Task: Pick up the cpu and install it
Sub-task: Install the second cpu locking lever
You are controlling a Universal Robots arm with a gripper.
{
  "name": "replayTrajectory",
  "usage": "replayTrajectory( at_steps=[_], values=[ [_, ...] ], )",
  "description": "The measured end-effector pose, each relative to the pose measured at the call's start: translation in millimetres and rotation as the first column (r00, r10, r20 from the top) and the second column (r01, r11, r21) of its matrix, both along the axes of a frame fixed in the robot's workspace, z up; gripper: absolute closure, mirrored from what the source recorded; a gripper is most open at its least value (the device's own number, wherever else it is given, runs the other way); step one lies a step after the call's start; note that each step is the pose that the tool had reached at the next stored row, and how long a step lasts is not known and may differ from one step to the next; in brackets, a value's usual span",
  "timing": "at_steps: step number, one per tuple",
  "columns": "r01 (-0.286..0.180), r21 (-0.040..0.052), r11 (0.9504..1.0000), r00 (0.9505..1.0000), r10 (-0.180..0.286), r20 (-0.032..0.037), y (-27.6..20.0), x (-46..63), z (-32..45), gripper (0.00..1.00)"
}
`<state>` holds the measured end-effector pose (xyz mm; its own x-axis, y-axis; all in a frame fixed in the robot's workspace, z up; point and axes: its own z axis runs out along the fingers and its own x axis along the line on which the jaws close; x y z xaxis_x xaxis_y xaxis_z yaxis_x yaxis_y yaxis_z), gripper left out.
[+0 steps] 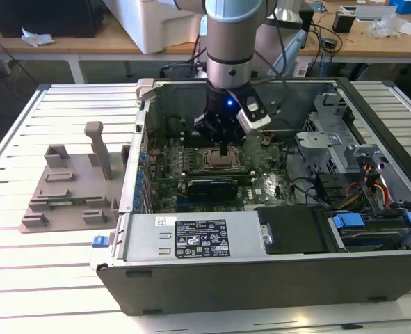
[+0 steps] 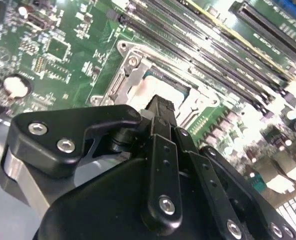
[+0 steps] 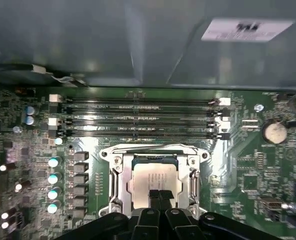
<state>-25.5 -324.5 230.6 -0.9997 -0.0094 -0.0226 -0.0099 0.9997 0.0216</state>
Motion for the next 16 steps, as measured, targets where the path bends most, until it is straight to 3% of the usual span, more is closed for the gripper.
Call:
replayTrajectory(
  at_steps=[2, 4, 9, 16],
  values=[
    [0.0, -0.0006, 1.0, 1.0, 0.0, 0.0, 0.8, 0.0, 11.9, 0.89],
    [0.0, -0.0007, 1.0, 1.0, 0.0, -0.0001, 2.3, 0.0, 31.6, 0.89],
    [0.0, -0.0006, 1.0, 1.0, 0.0, 0.0, 5.1, 0.0, 57.2, 0.89],
    [0.0, -0.0007, 1.0, 1.0, 0.0, 0.0, 5.3, 0.0, 59.0, 0.89]
  ],
)
